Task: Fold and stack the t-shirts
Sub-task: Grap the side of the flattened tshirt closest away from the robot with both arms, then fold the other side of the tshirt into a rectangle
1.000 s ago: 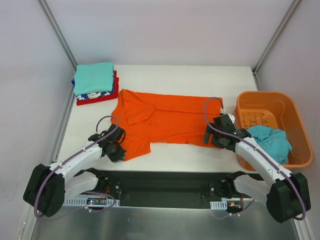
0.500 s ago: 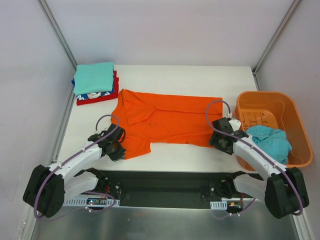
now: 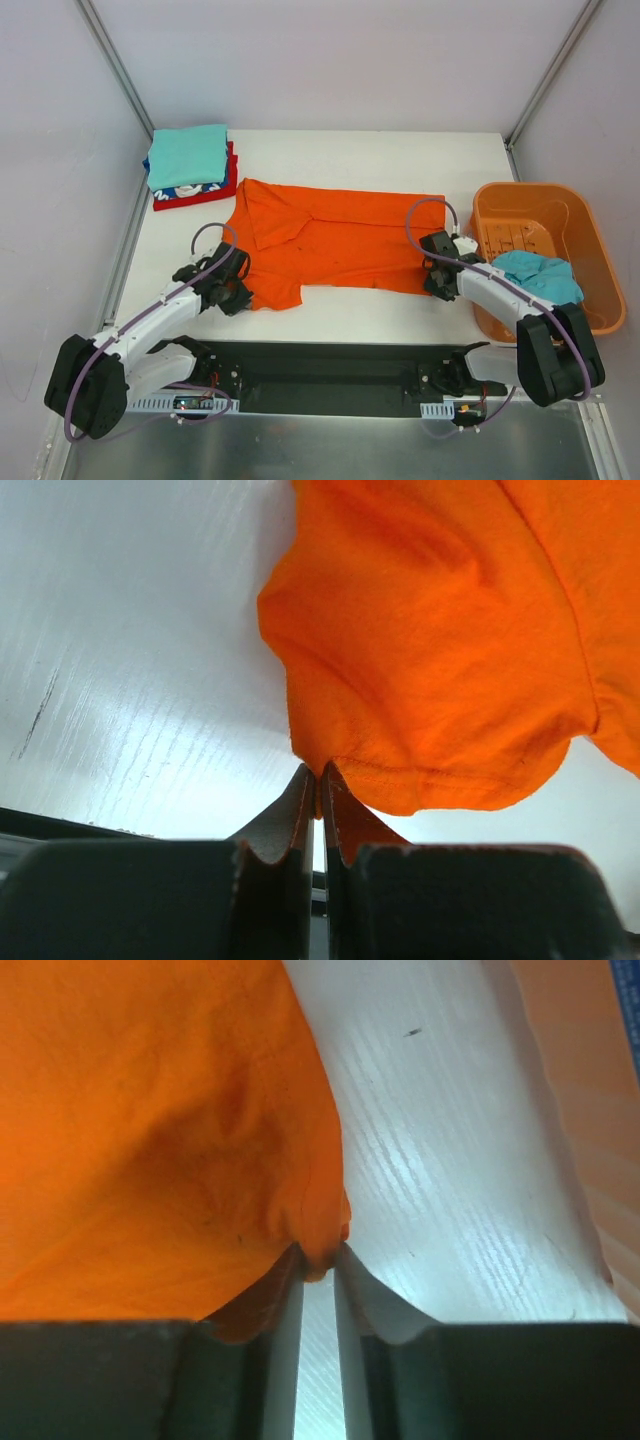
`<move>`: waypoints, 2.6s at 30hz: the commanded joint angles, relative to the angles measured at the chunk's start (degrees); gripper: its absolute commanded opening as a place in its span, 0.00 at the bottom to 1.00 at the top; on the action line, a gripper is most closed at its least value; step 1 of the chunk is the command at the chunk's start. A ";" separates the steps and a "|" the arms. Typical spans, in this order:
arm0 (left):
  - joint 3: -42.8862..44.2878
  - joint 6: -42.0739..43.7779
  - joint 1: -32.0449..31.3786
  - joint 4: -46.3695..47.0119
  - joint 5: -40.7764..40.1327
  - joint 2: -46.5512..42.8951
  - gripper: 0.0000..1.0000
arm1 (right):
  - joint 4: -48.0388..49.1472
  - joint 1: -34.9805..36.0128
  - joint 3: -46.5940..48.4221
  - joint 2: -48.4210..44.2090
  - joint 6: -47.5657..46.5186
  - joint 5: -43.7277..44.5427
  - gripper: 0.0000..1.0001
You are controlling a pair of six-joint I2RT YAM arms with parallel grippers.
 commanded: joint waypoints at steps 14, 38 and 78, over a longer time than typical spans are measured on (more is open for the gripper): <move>16.62 8.05 1.36 0.21 -1.45 4.46 0.00 | -7.82 -0.82 13.58 1.15 -7.63 -0.26 0.01; 49.75 21.15 13.75 3.37 4.71 33.99 0.00 | -15.12 -9.61 41.01 25.41 -16.78 -5.45 0.01; 55.31 26.17 12.27 2.49 11.57 44.47 0.99 | -9.94 -3.65 46.21 25.08 -25.75 -22.24 0.97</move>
